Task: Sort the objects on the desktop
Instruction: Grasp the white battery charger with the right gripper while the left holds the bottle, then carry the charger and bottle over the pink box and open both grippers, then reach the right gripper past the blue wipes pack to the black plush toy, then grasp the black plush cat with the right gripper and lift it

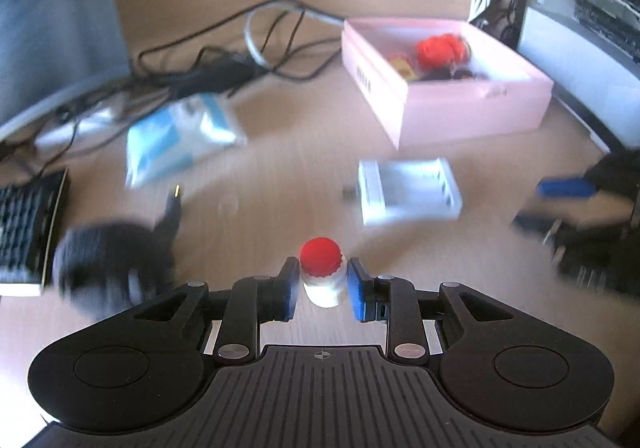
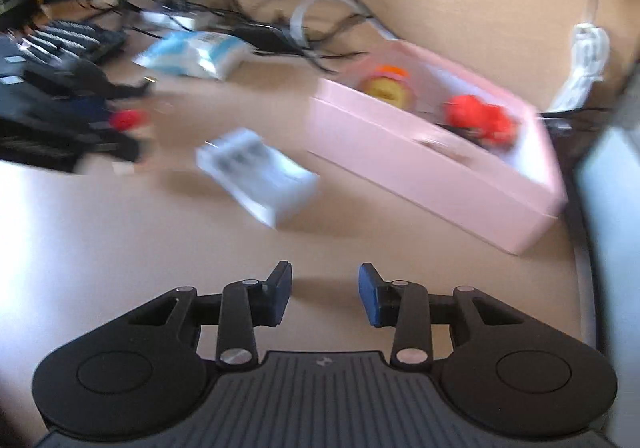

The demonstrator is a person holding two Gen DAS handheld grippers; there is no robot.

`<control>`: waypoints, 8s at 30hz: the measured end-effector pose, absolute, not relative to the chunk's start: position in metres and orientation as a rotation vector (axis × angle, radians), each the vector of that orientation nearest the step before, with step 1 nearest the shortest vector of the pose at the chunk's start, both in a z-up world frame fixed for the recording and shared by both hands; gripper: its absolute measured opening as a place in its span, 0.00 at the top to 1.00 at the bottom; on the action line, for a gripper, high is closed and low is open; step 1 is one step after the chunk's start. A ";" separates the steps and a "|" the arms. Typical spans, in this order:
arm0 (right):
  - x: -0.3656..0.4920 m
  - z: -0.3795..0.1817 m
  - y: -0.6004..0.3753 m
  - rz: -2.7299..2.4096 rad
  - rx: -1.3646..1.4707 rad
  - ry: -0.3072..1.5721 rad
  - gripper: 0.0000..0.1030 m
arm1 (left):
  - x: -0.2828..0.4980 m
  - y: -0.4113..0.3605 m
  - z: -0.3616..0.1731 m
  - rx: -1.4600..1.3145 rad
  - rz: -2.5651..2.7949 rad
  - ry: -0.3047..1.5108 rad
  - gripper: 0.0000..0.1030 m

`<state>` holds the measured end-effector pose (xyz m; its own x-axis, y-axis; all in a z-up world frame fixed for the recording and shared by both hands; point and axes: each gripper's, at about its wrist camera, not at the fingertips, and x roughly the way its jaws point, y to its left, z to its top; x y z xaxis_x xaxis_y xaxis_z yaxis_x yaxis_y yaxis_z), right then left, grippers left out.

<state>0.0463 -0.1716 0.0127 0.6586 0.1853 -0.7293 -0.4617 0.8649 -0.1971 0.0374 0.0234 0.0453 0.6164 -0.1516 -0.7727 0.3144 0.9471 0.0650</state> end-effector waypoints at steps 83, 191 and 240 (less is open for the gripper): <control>0.013 0.007 -0.220 0.417 -0.165 0.788 0.00 | -0.011 0.009 0.033 0.101 -0.282 0.869 0.23; 0.208 0.022 0.085 0.696 -0.375 0.657 0.28 | 0.008 0.194 0.062 -0.129 0.108 0.769 0.03; 0.009 0.105 -0.227 0.564 -0.257 0.739 0.32 | -0.015 0.050 0.101 -0.062 -0.225 0.681 0.03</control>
